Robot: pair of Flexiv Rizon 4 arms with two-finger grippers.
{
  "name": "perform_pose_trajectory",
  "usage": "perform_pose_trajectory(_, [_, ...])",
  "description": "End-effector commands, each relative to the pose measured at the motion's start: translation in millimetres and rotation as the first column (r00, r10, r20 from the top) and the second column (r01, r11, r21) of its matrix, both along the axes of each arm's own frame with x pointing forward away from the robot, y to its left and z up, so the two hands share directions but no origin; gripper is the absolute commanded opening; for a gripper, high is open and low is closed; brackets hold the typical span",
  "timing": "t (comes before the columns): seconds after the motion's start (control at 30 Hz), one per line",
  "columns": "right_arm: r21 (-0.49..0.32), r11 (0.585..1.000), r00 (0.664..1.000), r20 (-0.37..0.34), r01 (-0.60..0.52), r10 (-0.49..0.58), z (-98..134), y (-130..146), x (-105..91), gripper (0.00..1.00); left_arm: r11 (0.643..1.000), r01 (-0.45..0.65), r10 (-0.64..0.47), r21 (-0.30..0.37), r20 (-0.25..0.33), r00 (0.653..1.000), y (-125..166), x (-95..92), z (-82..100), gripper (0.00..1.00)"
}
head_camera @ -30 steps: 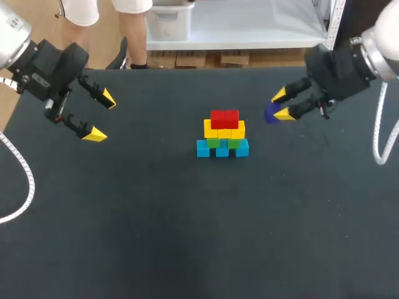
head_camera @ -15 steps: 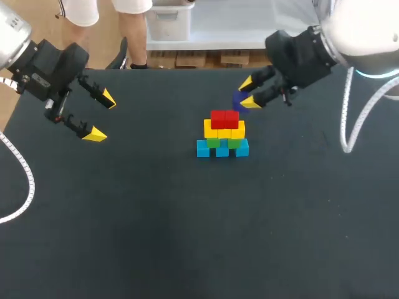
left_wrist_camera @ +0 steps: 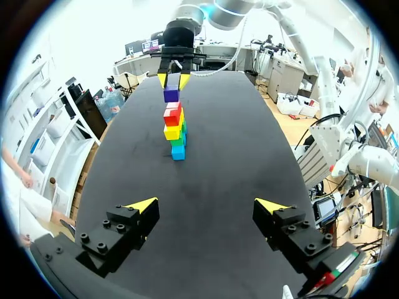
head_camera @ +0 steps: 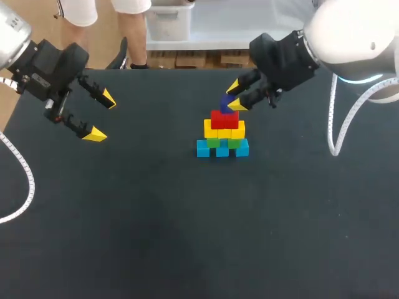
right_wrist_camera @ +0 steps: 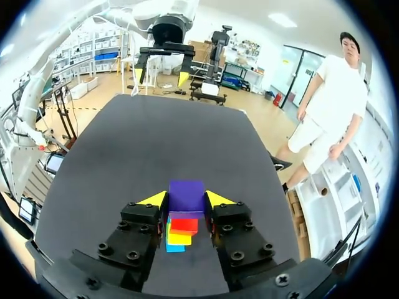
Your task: Place the blue cubes, place green cubes on the blue cubes, place the yellow cubes on the green cubes, then place the red cubes on the yellow cubes, and place purple cube on the red cubes.
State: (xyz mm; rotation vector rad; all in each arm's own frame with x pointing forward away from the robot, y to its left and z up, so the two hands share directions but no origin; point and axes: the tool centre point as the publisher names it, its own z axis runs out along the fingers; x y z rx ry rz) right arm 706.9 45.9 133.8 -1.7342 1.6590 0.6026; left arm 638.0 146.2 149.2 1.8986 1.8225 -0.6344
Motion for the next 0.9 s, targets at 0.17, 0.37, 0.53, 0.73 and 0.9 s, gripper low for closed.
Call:
perform_pose_trajectory(0.17, [-0.012, 1.000, 1.000, -0.001, 0.019, -0.019, -4.8, 4.9, -2.9, 0.00, 1.000, 0.001, -0.001, 0.001, -0.001, 1.000, 0.2, 1.0, -0.1, 1.00])
perform_pose_trajectory(0.37, [-0.019, 0.999, 1.000, -0.003, 0.027, -0.027, -7.2, 5.1, -2.5, 0.00, 1.000, 0.001, -0.001, 0.001, -0.001, 1.000, 0.2, 1.0, -0.1, 1.00])
perform_pose_trajectory(0.53, [-0.024, 0.999, 1.000, -0.007, 0.031, -0.031, -8.1, 5.1, -2.8, 0.00, 1.000, 0.001, -0.001, 0.001, -0.001, 1.000, 0.2, 1.0, -0.1, 1.00])
perform_pose_trajectory(0.73, [-0.027, 0.999, 0.999, -0.013, 0.030, -0.031, -10.2, 6.4, -2.7, 0.00, 1.000, 0.001, -0.001, 0.001, -0.001, 1.000, 0.2, 1.0, -0.1, 1.00])
perform_pose_trajectory(0.9, [-0.033, 0.999, 0.999, -0.018, 0.036, -0.037, -12.0, 5.9, -2.3, 0.00, 1.000, 0.001, -0.001, 0.001, -0.001, 1.000, 0.2, 1.0, -0.1, 1.00])
